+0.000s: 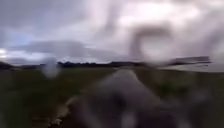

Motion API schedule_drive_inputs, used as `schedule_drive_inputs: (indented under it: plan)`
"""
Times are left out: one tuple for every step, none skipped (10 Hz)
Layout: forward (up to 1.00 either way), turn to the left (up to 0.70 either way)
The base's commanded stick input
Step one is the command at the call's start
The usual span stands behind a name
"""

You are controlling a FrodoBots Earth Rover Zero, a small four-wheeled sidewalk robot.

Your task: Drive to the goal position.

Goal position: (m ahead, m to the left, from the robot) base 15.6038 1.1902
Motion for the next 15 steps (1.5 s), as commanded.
schedule_drive_inputs:
  plan:
    - [0.7, 0.0]
    - [0.7, 0.0]
    - [0.7, 0.0]
    - [0.7, 0.0]
    - [0.7, 0.0]
    - [0.7, 0.0]
    - [0.7, 0.0]
    - [0.7, 0.0]
    - [0.7, 0.0]
    - [0.7, 0.0]
    - [0.7, 0.0]
    - [0.7, 0.0]
    - [0.7, 0.0]
    - [0.7, 0.0]
    - [0.7, 0.0]
